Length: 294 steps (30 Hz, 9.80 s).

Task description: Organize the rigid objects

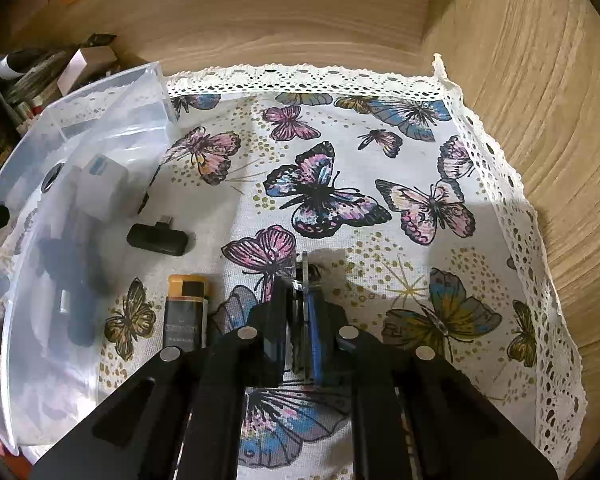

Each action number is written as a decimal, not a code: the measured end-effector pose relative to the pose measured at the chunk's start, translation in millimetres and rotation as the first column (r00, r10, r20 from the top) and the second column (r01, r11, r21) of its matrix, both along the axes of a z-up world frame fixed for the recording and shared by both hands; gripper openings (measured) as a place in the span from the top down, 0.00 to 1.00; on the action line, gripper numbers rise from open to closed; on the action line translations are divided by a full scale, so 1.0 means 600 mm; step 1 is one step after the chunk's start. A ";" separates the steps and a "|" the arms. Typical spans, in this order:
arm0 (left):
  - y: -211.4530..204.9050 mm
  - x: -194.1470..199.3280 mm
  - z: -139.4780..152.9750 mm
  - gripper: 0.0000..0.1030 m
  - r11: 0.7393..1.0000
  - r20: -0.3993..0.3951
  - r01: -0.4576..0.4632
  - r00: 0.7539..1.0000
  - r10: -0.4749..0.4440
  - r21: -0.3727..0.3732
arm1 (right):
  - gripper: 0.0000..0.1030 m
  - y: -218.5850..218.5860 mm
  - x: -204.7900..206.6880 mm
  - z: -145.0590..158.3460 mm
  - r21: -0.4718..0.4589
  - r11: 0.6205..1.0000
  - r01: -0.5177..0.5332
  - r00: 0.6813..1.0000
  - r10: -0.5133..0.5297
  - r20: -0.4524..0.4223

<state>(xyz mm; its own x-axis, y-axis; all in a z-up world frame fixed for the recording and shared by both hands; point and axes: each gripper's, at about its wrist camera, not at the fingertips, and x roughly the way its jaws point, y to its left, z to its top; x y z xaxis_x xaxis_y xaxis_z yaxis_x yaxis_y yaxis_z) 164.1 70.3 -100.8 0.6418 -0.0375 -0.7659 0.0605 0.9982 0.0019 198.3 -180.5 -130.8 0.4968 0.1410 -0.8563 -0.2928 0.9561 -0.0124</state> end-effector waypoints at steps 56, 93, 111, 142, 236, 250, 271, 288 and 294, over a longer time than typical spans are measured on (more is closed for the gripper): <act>-0.002 0.002 0.000 0.86 1.000 0.001 -0.001 1.000 0.001 0.004 | 0.87 0.240 -0.035 0.092 -0.016 0.906 -0.423 0.905 0.423 0.052; -0.003 0.003 -0.001 0.86 1.000 0.000 0.001 1.000 -0.001 0.006 | 0.52 0.033 -0.071 0.018 0.013 0.993 -0.122 0.992 0.122 -0.028; -0.004 -0.003 -0.003 0.86 1.000 0.000 0.005 1.000 -0.005 0.007 | 0.79 0.031 -0.064 0.073 0.043 0.994 -0.096 0.992 0.092 0.091; -0.005 -0.004 -0.004 0.86 1.000 -0.002 0.006 1.000 -0.006 0.004 | 0.79 0.213 -0.054 0.088 0.035 0.918 -0.396 0.916 0.393 0.080; 0.003 -0.016 0.005 0.89 1.000 0.009 -0.007 1.000 0.007 -0.007 | 0.86 0.221 -0.063 0.088 -0.049 0.902 -0.428 0.896 0.431 0.103; 0.015 -0.040 0.018 0.56 0.999 0.041 -0.041 0.998 0.041 0.011 | 0.73 0.191 -0.080 0.114 -0.026 0.921 -0.389 0.911 0.389 0.136; -0.052 -0.192 0.176 0.01 0.998 0.478 -0.024 0.877 0.051 -0.063 | 0.00 0.091 -0.194 0.243 0.100 0.949 -0.298 0.856 0.219 0.469; -0.053 -0.233 0.179 0.00 0.992 0.523 -0.060 0.845 0.112 -0.114 | 0.00 0.069 -0.240 0.248 0.133 0.957 -0.257 0.833 0.150 0.533; -0.055 -0.235 0.179 0.00 0.993 0.526 -0.053 0.844 0.103 -0.110 | 0.00 0.067 -0.242 0.249 0.138 0.957 -0.255 0.832 0.144 0.536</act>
